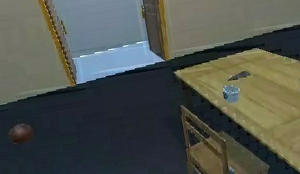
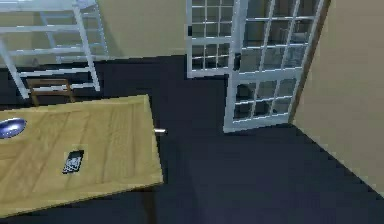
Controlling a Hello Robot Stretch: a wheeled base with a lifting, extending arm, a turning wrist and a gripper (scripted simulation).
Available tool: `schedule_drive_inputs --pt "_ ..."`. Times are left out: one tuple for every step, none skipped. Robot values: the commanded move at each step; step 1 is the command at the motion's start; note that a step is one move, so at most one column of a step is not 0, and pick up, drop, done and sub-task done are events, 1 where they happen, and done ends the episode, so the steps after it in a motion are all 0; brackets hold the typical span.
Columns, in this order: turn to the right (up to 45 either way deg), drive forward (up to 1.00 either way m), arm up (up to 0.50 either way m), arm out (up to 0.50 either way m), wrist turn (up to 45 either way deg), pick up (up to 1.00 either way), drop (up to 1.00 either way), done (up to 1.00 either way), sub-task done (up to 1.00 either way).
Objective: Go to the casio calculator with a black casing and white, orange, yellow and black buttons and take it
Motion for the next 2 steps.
schedule_drive_inputs --pt "45.0 0.00 0.00 0.00 0.0 0.00 0.00 0.00 0.00" --pt "0.0 0.40 0.00 0.00 0.0 0.00 0.00 0.00 0.00"
